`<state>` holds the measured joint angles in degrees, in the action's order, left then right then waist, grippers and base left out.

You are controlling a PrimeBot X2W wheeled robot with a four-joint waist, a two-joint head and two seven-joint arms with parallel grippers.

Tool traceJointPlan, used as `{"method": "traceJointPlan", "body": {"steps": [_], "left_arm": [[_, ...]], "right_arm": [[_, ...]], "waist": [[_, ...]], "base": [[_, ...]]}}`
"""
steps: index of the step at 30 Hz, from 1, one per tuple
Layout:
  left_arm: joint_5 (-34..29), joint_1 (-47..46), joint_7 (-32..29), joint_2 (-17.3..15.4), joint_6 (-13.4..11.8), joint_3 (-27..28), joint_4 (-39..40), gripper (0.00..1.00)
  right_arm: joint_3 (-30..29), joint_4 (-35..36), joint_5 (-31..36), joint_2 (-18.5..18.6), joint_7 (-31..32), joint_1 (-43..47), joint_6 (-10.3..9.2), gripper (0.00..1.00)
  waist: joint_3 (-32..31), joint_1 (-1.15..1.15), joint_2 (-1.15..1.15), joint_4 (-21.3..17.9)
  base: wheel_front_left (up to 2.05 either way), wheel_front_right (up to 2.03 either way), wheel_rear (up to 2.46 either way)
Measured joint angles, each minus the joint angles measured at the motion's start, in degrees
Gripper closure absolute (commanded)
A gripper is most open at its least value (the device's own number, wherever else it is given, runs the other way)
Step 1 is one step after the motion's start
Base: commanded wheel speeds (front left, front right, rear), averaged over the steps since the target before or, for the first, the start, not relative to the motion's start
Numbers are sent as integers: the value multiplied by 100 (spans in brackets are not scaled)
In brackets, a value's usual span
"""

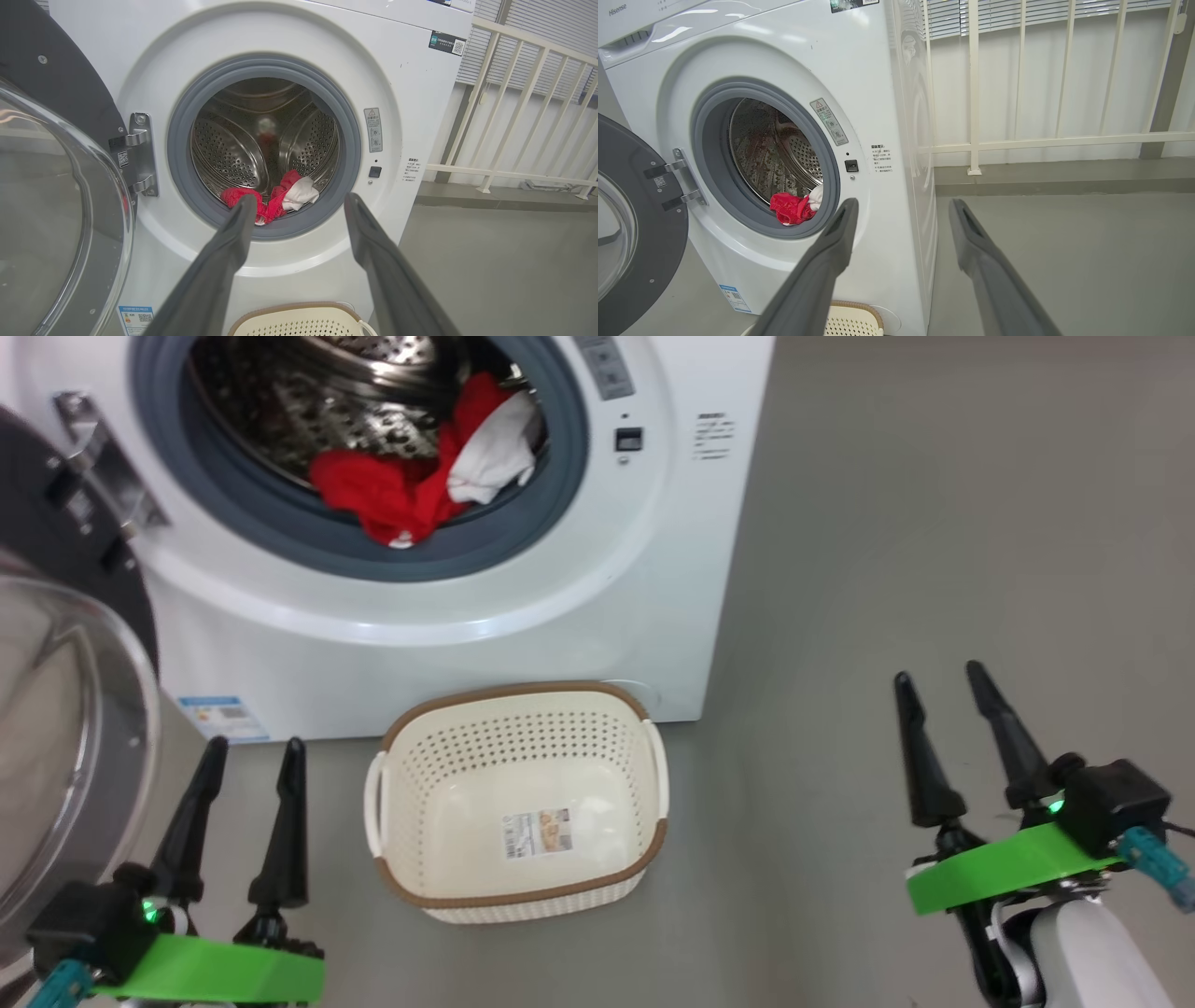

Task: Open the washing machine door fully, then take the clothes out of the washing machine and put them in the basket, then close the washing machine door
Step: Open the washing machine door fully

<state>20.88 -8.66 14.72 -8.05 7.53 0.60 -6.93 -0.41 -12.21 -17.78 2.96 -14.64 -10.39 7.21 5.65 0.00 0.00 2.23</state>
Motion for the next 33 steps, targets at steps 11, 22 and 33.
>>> {"method": "traceJointPlan", "body": {"steps": [11,22,33], "left_arm": [[-323,536,-1,64,0,238,-147,0],[-428,1004,-1,73,0,313,-381,0],[-546,1134,-1,70,-52,343,-464,0]], "right_arm": [[243,118,200,-4,0,243,0,0],[291,125,227,58,0,655,0,0],[272,121,224,43,0,879,0,0]], "waist": [[-227,0,0,-552],[-678,0,0,-708],[-890,0,0,-621]], "base": [[0,0,0],[0,0,0],[0,0,0]]}}
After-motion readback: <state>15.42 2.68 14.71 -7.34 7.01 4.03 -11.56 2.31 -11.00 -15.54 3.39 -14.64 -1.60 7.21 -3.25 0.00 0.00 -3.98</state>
